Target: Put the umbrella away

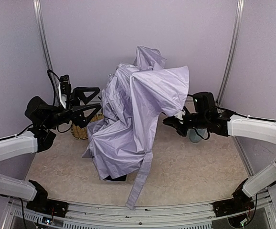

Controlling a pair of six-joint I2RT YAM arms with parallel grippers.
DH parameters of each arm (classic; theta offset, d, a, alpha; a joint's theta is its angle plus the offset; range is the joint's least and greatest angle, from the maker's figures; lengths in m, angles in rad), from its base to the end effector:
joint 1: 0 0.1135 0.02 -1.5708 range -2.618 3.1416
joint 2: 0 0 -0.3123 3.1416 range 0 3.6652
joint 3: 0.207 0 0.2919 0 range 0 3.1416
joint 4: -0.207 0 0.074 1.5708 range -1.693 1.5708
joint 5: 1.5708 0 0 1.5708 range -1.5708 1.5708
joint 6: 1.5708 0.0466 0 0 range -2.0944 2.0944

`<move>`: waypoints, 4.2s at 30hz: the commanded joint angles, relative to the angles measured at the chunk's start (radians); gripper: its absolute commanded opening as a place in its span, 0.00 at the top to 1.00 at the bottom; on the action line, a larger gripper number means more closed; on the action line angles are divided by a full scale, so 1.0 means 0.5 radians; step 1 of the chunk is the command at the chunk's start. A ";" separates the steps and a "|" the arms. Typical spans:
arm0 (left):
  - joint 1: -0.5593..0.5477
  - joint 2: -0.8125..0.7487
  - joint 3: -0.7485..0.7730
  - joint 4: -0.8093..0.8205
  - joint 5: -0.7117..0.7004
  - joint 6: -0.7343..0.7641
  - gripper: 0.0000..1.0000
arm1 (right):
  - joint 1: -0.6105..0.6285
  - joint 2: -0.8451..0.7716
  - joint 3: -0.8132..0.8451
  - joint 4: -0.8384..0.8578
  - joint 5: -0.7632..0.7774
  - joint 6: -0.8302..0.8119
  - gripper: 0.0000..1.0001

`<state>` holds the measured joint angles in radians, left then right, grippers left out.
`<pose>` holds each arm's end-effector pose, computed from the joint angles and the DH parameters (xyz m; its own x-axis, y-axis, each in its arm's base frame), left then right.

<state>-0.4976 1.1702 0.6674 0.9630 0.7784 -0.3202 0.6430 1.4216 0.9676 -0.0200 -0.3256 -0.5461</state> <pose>0.2247 -0.1593 0.3636 0.0895 -0.3036 -0.9486 0.9701 0.2421 0.0140 0.2806 0.2288 0.2970 0.1012 -0.5391 -0.8362 -0.8698 0.3600 -0.3373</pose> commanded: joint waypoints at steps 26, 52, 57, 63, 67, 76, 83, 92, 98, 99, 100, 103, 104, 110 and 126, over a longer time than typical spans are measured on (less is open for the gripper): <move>-0.701 0.270 -0.033 -0.301 -0.471 0.699 0.25 | -0.205 -0.159 0.488 -0.112 0.416 0.342 1.00; -0.676 0.430 -0.004 -0.073 -0.031 0.574 0.30 | -0.185 -0.146 0.529 -0.121 0.333 0.204 1.00; -0.687 0.441 0.009 -0.079 0.076 0.557 0.32 | -0.185 -0.134 0.553 -0.130 0.267 0.179 1.00; -0.714 0.476 0.006 -0.100 0.129 0.566 0.29 | -0.185 -0.100 0.628 -0.154 0.269 0.163 1.00; -0.750 0.485 0.012 -0.160 0.149 0.620 0.20 | -0.185 -0.065 0.694 -0.180 0.329 0.153 1.00; -0.754 0.431 0.024 -0.252 -0.070 0.674 0.72 | -0.186 -0.070 0.696 -0.182 0.361 0.127 1.00; -0.729 0.169 -0.003 -0.572 -0.371 0.854 1.00 | -0.347 -0.034 0.757 -0.266 0.729 0.177 1.00; -0.496 0.241 -0.049 -0.806 -0.639 1.121 1.00 | -0.271 -0.187 0.716 -0.167 1.028 -0.374 1.00; -0.431 0.609 0.097 -0.875 -0.771 1.299 1.00 | -0.023 -0.441 0.442 -0.028 0.926 -0.697 1.00; -0.418 0.671 0.127 -0.897 -0.810 1.333 1.00 | 0.031 -0.485 0.378 -0.007 0.879 -0.737 1.00; -0.397 0.729 0.154 -0.901 -0.858 1.355 1.00 | 0.076 -0.520 0.327 -0.005 0.851 -0.771 1.00; -0.310 0.877 0.221 -0.858 -0.908 1.365 1.00 | 0.223 -0.572 0.224 -0.086 0.832 -0.850 1.00; -0.283 0.914 0.238 -0.822 -0.910 1.365 1.00 | 0.274 -0.575 0.190 -0.129 0.849 -0.874 1.00; -0.187 1.112 0.350 -0.671 -0.967 1.462 1.00 | 0.475 -0.577 -0.092 -0.305 0.926 -0.876 1.00; -0.214 1.513 0.596 -0.193 -1.150 1.823 1.00 | 0.885 -0.242 -0.693 -0.304 0.961 -0.736 1.00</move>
<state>-0.5831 1.9076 0.9340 0.7200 0.2264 0.5251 1.0489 1.2705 0.6586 -0.1761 0.1967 -0.9245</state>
